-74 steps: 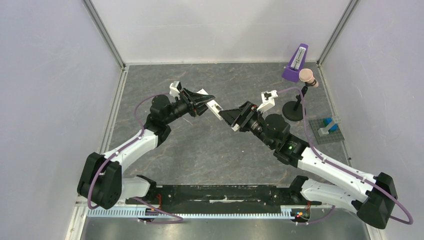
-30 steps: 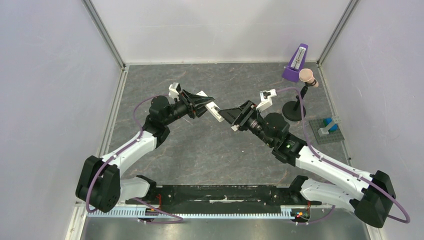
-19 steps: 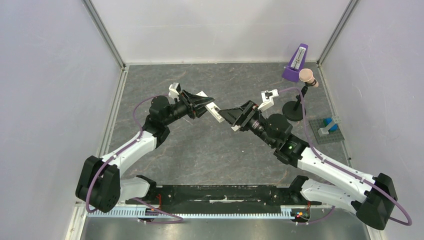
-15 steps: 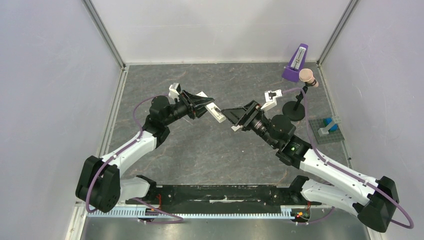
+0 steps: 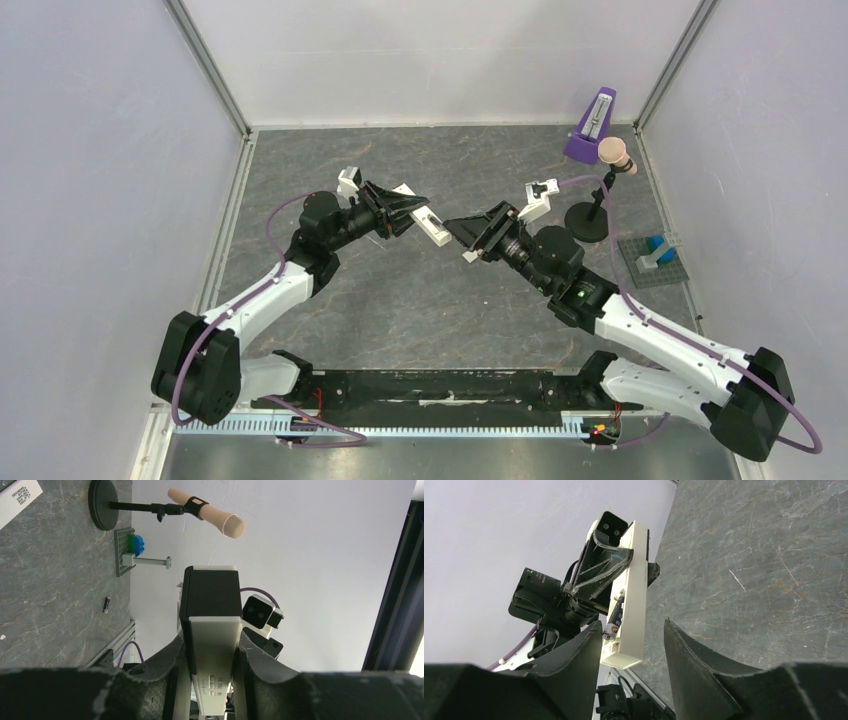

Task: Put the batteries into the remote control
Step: Load the battery into the remote control.

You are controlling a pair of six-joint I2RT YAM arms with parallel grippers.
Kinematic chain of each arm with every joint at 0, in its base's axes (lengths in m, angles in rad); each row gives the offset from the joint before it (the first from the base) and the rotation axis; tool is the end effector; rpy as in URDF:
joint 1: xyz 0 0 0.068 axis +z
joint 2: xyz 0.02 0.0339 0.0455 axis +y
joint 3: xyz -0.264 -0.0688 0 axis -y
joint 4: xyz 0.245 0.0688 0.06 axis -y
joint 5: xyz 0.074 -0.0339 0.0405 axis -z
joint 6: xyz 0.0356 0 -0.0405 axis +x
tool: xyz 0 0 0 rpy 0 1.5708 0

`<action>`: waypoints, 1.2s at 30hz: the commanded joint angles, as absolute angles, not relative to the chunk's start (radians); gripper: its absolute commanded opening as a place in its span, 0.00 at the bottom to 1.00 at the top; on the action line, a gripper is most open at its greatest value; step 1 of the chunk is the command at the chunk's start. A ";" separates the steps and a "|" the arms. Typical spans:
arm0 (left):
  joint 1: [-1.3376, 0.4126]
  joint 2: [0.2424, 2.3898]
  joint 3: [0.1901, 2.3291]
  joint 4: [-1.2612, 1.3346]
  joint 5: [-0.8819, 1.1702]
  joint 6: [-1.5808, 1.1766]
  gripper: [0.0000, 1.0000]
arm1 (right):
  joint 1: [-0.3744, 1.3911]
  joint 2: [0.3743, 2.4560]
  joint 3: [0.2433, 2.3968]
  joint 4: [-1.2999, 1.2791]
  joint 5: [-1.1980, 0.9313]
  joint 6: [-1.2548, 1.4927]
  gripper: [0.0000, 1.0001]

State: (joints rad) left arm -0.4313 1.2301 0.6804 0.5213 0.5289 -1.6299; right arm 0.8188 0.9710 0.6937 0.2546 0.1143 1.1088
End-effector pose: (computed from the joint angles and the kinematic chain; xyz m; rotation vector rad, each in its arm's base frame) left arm 0.2439 -0.1320 0.2825 -0.6762 1.8999 -1.8973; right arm 0.1617 0.1669 0.3196 0.3557 1.7469 1.3711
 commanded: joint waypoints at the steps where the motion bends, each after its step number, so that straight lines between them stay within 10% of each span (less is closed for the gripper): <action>1: -0.428 1.220 0.717 0.567 0.545 -1.612 0.02 | 0.811 0.991 0.713 0.259 0.095 1.108 0.50; 22: -0.428 1.189 0.732 0.564 0.590 -1.424 0.02 | 0.811 1.063 0.768 0.152 0.083 1.092 0.41; 29: -0.424 1.171 0.770 0.370 0.576 -1.072 0.02 | 0.811 0.984 0.781 0.152 0.113 1.016 0.70; 36: -0.414 1.193 0.781 0.335 0.599 -0.850 0.02 | 0.772 0.912 0.843 -0.139 0.244 0.945 0.75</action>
